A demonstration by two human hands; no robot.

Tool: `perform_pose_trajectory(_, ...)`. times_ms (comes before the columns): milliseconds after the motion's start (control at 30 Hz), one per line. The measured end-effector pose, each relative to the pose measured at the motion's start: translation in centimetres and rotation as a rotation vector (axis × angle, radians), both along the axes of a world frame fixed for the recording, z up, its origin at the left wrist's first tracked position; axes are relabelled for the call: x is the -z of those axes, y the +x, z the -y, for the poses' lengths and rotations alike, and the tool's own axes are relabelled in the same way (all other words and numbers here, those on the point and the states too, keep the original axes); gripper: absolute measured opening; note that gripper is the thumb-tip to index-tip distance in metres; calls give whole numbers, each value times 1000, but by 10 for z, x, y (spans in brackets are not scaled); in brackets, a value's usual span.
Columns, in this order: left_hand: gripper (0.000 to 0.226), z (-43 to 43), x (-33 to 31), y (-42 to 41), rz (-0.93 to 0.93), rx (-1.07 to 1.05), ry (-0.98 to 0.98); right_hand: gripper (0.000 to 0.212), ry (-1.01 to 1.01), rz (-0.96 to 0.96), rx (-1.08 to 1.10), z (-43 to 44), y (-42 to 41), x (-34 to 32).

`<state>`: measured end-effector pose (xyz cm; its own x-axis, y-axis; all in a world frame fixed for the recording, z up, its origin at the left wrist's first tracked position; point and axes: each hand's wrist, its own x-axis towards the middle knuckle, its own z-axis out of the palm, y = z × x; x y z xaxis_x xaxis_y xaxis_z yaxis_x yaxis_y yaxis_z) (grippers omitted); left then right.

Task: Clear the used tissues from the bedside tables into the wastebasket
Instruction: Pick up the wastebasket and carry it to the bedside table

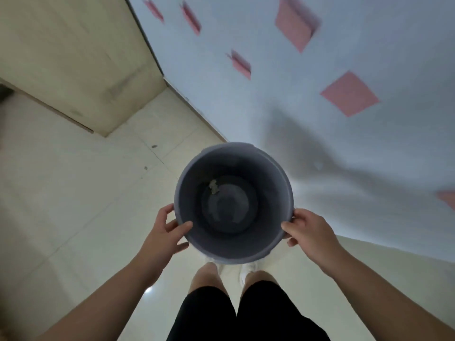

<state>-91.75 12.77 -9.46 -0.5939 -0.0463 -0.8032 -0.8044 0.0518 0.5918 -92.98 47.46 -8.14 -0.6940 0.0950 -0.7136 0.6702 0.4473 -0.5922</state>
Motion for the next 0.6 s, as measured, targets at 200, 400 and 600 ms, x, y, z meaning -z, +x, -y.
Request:
perform_pose_trajectory(200,51,35,-95,74,-79,-392,-11,19,-67,-106,-213,63,-8,-98)
perform_pose_trajectory(400,64,97,-124,142,-149,-719,1,25,-157,-171,-437,172,-20,-132)
perform_pose_trajectory(600,67,185,-127,200,-188,-970,52,37,-189,-124,-751,315,-24,-144)
